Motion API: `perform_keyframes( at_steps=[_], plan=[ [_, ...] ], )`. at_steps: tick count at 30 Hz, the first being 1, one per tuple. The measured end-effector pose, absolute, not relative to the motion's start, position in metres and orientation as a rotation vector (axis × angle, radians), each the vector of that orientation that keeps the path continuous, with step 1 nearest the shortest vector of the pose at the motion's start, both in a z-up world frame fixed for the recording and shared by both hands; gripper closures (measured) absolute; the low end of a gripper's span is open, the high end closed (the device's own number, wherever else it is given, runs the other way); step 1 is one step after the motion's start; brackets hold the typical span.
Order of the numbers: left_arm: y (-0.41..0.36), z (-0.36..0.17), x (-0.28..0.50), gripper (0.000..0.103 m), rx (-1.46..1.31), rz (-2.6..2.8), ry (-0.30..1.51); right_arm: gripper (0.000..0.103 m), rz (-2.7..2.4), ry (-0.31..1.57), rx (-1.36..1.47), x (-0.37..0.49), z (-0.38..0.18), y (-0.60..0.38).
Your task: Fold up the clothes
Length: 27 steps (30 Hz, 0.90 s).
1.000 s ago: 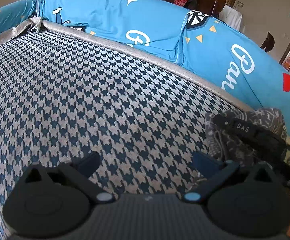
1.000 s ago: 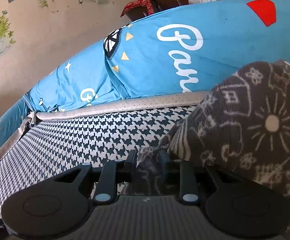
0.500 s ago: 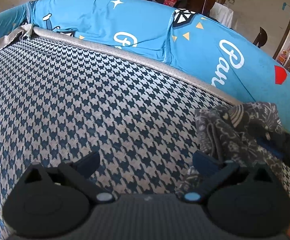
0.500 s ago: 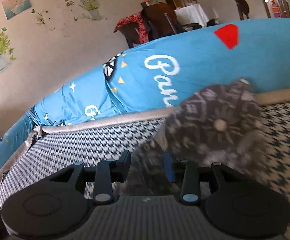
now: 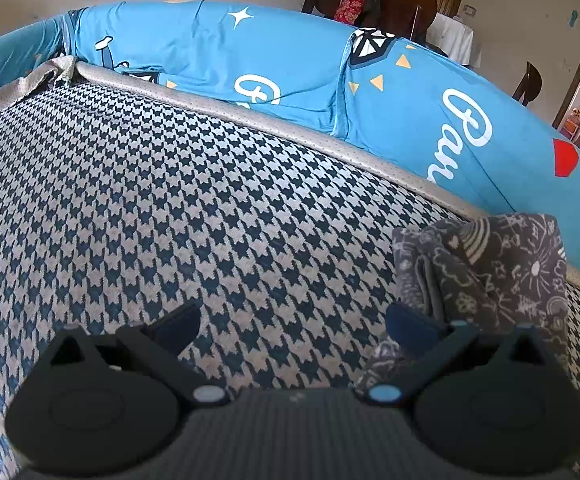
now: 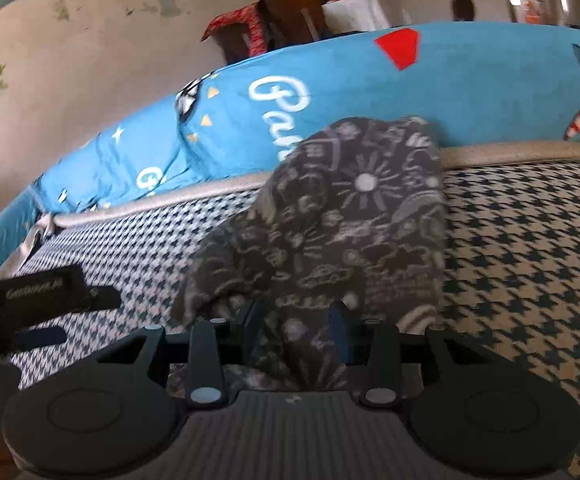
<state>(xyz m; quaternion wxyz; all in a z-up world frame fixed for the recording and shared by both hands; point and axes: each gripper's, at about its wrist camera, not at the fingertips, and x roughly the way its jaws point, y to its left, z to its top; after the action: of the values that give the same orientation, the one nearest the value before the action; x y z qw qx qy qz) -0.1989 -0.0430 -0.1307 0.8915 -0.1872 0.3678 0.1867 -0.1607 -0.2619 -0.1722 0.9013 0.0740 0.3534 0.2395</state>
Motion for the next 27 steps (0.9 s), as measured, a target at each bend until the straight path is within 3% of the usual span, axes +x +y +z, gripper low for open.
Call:
perform_keyframes(
  at_steps=[7,12,27],
  plan=[
    [-0.04,-0.129,-0.198,0.0,-0.401,0.391,0.76,0.062,0.65,0.726,0.068,-0.178,-0.18,-0.219],
    [-0.04,-0.129,-0.194,0.0,-0.406,0.369,0.768,0.052,0.645,0.692,-0.028,-0.191,-0.188,-0.198],
    [-0.068,-0.145,-0.162,0.0,-0.323,0.242,0.828,0.052,0.61,0.729,0.017,-0.201,-0.17,-0.222]
  ],
)
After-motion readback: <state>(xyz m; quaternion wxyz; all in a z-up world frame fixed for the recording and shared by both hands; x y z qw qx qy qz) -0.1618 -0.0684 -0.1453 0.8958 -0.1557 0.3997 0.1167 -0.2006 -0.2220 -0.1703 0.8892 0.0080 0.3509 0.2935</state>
